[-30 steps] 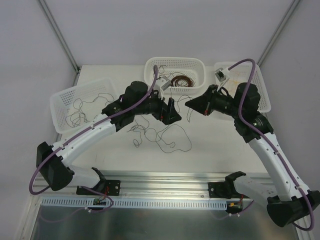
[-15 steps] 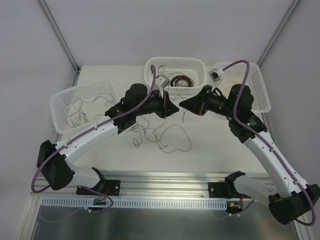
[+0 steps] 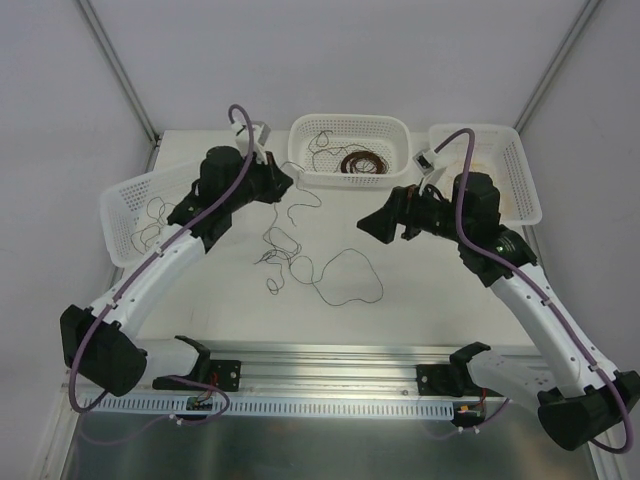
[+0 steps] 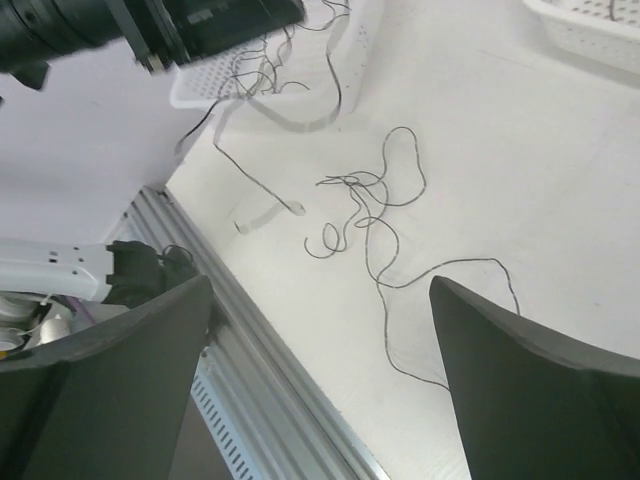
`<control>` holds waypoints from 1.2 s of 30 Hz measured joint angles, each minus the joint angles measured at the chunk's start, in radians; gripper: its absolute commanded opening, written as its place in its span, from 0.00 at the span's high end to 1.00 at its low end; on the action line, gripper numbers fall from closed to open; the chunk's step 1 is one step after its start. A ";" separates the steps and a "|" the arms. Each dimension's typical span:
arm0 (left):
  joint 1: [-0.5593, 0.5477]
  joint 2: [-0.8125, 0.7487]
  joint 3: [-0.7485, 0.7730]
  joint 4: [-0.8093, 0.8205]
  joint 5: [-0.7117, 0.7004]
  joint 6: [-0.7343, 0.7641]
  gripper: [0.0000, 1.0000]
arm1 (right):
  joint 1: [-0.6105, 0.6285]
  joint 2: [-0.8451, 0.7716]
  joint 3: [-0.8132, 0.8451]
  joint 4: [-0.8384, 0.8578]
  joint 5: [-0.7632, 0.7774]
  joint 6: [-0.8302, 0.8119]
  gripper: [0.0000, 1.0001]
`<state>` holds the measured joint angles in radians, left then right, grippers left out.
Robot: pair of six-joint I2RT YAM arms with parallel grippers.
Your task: Untangle the cables
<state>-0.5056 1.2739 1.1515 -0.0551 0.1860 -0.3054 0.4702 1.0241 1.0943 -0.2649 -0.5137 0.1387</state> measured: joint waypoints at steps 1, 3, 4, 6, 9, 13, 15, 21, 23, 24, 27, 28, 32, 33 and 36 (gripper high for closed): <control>0.039 -0.010 0.000 -0.009 -0.020 0.004 1.00 | 0.000 -0.005 0.002 -0.017 0.013 -0.016 0.04; 0.112 -0.027 0.004 -0.028 -0.052 0.011 1.00 | 0.000 -0.016 0.002 -0.044 0.035 -0.044 0.04; 0.148 -0.035 0.007 -0.038 -0.074 0.013 1.00 | 0.000 -0.019 0.002 -0.052 0.041 -0.053 0.04; 0.221 -0.047 0.011 -0.051 -0.099 0.017 1.00 | 0.000 -0.023 0.005 -0.073 0.055 -0.072 0.04; 0.329 -0.054 0.020 -0.062 -0.151 0.018 1.00 | 0.000 -0.023 0.006 -0.091 0.066 -0.090 0.04; 0.450 -0.048 0.024 -0.063 -0.205 0.015 1.00 | 0.000 -0.023 0.007 -0.104 0.073 -0.105 0.04; 0.517 -0.034 0.029 -0.063 -0.217 0.008 1.00 | 0.000 -0.022 0.007 -0.111 0.075 -0.116 0.04; 0.662 0.037 0.030 -0.060 -0.243 -0.022 1.00 | 0.000 -0.012 0.007 -0.129 0.084 -0.147 0.04; 0.700 0.073 0.026 -0.056 -0.249 -0.035 1.00 | 0.000 -0.006 0.007 -0.133 0.084 -0.153 0.04; 0.717 0.094 0.022 -0.053 -0.250 -0.043 1.00 | 0.000 -0.003 0.007 -0.135 0.084 -0.156 0.04; 0.758 0.155 0.007 -0.051 -0.252 -0.052 0.76 | 0.000 0.012 0.007 -0.137 0.084 -0.165 0.04; 0.769 0.174 -0.001 -0.051 -0.252 -0.053 0.67 | 0.000 0.018 0.007 -0.137 0.084 -0.168 0.04; 0.791 0.198 -0.040 -0.062 -0.257 -0.053 0.26 | 0.000 0.047 0.004 -0.137 0.084 -0.180 0.04; 0.791 0.197 -0.045 -0.062 -0.257 -0.048 0.22 | 0.000 0.055 0.002 -0.137 0.082 -0.182 0.04; 0.791 0.186 -0.055 -0.061 -0.253 -0.037 0.09 | 0.002 0.080 -0.013 -0.136 0.078 -0.186 0.03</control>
<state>0.2852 1.4601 1.0966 -0.1165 -0.0669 -0.3420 0.4721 1.1046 1.0817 -0.4007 -0.4355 -0.0475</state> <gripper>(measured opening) 0.840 0.965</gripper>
